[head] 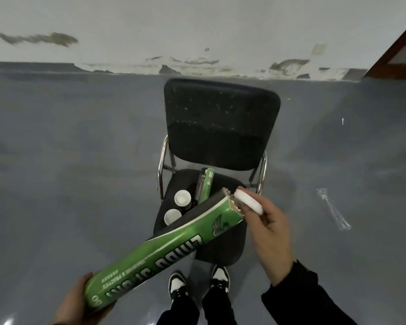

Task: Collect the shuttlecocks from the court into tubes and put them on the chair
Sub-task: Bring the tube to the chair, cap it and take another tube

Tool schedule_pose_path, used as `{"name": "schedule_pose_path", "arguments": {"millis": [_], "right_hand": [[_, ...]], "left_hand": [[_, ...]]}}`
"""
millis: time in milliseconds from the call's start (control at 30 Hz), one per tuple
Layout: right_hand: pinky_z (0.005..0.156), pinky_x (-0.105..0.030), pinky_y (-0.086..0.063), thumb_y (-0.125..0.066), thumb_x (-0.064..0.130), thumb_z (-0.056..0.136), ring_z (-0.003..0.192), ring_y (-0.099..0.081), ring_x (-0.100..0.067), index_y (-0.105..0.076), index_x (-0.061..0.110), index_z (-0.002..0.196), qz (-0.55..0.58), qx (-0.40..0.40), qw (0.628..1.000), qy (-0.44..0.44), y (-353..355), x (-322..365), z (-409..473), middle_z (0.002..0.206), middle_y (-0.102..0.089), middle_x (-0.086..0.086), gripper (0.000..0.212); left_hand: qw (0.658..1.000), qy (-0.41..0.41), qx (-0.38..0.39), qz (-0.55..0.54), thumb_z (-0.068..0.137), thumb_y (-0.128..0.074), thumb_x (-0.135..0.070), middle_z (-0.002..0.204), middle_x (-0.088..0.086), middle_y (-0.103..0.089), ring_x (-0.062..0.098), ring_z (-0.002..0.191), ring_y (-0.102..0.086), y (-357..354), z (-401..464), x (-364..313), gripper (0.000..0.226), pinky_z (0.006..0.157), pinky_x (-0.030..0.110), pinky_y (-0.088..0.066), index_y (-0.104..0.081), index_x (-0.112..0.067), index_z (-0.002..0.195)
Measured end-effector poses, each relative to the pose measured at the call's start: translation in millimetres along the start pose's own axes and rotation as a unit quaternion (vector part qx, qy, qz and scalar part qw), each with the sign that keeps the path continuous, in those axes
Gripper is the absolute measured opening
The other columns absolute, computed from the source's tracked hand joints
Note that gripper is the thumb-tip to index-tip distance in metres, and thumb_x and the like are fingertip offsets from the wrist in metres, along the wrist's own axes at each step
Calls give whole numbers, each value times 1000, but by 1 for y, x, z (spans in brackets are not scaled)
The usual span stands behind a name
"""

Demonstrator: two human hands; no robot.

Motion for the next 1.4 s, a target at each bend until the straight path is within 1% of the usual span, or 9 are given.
{"name": "schedule_pose_path", "arguments": {"millis": [167, 333, 467, 600, 733, 900, 1000, 1133, 1400], "right_hand": [[101, -23, -50, -53, 16, 100, 130, -58, -14, -61, 20, 136, -12, 65, 997, 39, -20, 37, -45, 136, -66, 7, 37], [106, -14, -42, -40, 34, 102, 140, -45, 0, -50, 49, 142, -68, 85, 992, 56, -45, 44, -68, 148, -52, 21, 43], [101, -24, -51, -45, 36, 101, 135, -53, -10, -64, 37, 132, -62, 69, 991, 97, -53, 58, -75, 144, -58, 15, 36], [92, -28, -56, -52, 34, 96, 128, -59, -16, -66, 37, 106, -57, 75, 986, 137, -62, 77, -75, 139, -61, 12, 18], [94, -33, -56, -50, 30, 99, 125, -61, -20, -59, 26, 128, -78, 61, 977, 188, -63, 89, -79, 142, -60, 6, 31], [106, -51, -50, -43, 50, 103, 140, -49, -21, -54, 38, 143, -96, 64, 969, 218, -64, 96, -80, 152, -52, 5, 42], [105, -58, -48, -46, 31, 101, 140, -49, -24, -55, 32, 144, -108, 77, 966, 220, -67, 104, -77, 152, -52, 4, 44], [104, -49, -45, -49, 25, 95, 131, -53, -29, -63, 22, 135, -186, 121, 932, 287, -77, 130, -82, 147, -56, 4, 42], [91, -45, -52, -44, 38, 101, 116, -54, -21, -46, 20, 140, -226, 193, 924, 241, -95, 114, -68, 131, -48, 11, 43]], "left_hand": [[997, 38, 67, -32, 107, -45, -28, 46, 8, -63, 29, 71, -50, 1, -41, -16, 28, 33, 35, -51, -58, -14, 87], [997, 39, 59, -34, 107, -44, -31, 50, 7, -66, 28, 71, -50, 29, -32, -20, 29, 42, 37, -54, -58, -13, 88], [997, 27, 70, -12, 105, -48, -25, 68, 19, -66, 31, 72, -50, 40, -20, -31, 25, 33, 38, -52, -59, -9, 89], [996, 13, 92, -2, 105, -47, -17, 59, 15, -66, 36, 62, -60, 34, -25, -40, 17, 33, 38, -51, -59, -10, 95], [994, 48, 97, -26, 104, -50, -28, 45, 7, -61, 17, 32, -58, 26, -30, -32, 23, 32, 37, -51, -57, -15, 87], [992, 45, 120, -22, 103, -51, -29, 44, 8, -59, 21, 38, -60, 21, -39, -37, 23, 34, 34, -51, -56, -14, 86], [992, 47, 116, -15, 103, -52, -31, 45, 8, -59, 29, 52, -60, 23, -39, -39, 23, 36, 35, -53, -56, -15, 87], [992, 48, 119, 4, 101, -54, -32, 46, 9, -58, 20, 33, -57, 25, -35, -36, 24, 37, 34, -52, -57, -15, 85], [992, 23, 116, 31, 103, -48, -19, 48, 6, -61, 23, 44, -62, 27, -30, -33, 17, 37, 32, -52, -58, -17, 89]]}}
Point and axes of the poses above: each hand's wrist, its own z-axis towards the middle knuckle, its own y-axis out of the back of the hand, x = y × z, the point moved 10 cm from there along z, towards the middle knuckle
